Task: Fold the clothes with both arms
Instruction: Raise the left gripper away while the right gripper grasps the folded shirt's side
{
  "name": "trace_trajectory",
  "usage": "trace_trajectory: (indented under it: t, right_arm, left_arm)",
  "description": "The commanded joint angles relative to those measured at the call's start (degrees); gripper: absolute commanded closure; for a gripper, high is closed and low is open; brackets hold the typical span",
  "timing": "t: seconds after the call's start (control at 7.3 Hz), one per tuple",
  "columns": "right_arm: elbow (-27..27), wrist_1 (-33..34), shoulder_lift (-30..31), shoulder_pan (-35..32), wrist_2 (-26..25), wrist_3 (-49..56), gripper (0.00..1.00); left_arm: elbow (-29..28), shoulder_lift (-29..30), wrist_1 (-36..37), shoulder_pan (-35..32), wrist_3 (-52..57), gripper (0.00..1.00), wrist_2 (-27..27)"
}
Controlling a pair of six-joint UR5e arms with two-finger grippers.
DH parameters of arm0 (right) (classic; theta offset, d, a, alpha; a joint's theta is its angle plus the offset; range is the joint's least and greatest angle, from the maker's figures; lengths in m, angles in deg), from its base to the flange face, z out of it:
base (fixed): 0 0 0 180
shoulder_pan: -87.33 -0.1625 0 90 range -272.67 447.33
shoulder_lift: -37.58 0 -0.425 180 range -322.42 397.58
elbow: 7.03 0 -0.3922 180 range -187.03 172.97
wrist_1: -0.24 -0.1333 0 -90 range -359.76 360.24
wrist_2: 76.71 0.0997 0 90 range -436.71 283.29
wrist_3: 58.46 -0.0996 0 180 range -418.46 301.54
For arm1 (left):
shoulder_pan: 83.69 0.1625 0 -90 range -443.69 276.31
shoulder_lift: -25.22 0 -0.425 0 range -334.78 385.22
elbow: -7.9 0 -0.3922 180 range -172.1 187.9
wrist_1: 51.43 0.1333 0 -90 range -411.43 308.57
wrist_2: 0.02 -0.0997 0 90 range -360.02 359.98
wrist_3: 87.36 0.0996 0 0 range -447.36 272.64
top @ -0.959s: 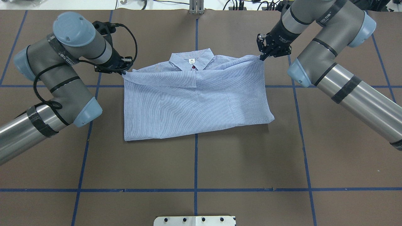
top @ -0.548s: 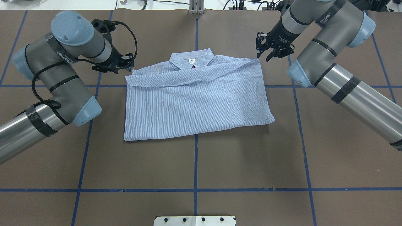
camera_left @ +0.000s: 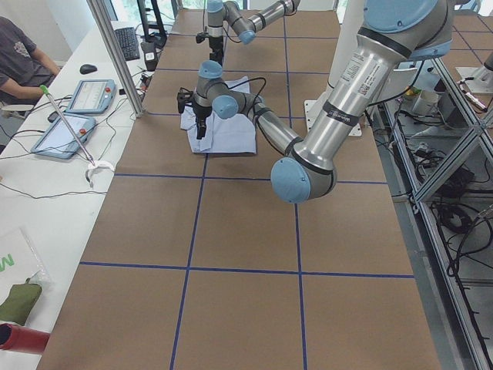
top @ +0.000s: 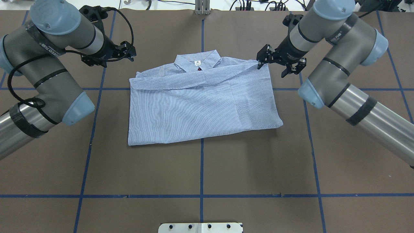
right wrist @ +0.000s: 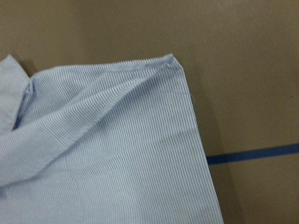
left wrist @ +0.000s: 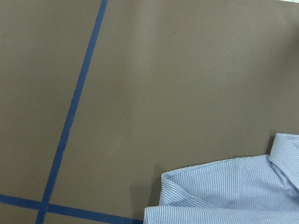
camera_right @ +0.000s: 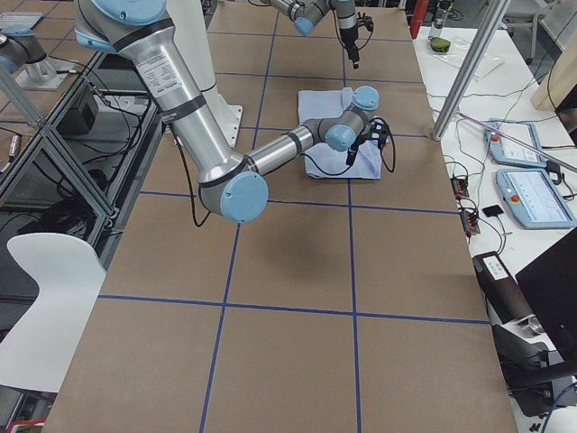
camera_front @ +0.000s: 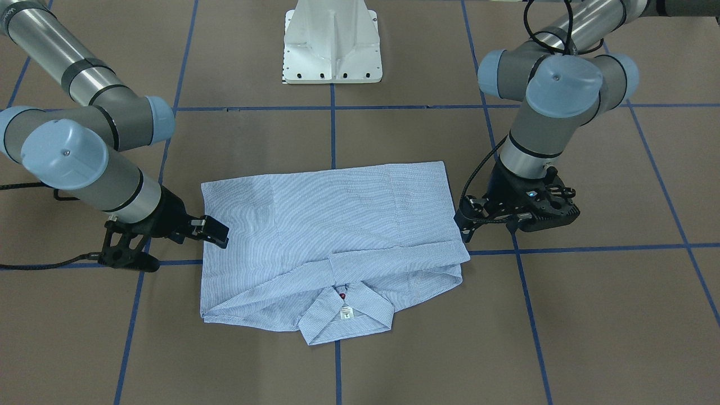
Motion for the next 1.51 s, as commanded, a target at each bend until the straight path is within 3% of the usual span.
trace_trajectory:
  t: [0.0,0.27,0.69,0.96,1.37]
  right_arm:
    - [6.1,0.1,6.7,3.2,-0.6,-0.1,0.00]
    - [5.4,0.1,7.7,8.3,-4.1,-0.1,0.00]
    - [6.3,0.4,7.9,8.3,-3.6,-0.1,0.02]
    - [6.3,0.4,8.7,8.3,-3.5,-0.1,0.30]
    - [6.3,0.3,9.0,8.3,-3.5,0.1,0.30]
  left_arm:
    - [1.3,-0.1,1.1,0.0,-0.1,0.00,0.0]
    - [1.3,-0.1,1.1,0.0,-1.4,0.00,0.0]
    - [2.2,-0.1,1.2,-0.1,-1.6,0.00,0.0]
    - [2.3,0.0,1.2,0.0,-1.6,0.00,0.0]
    - [2.3,0.0,1.2,0.0,-1.6,0.00,0.0]
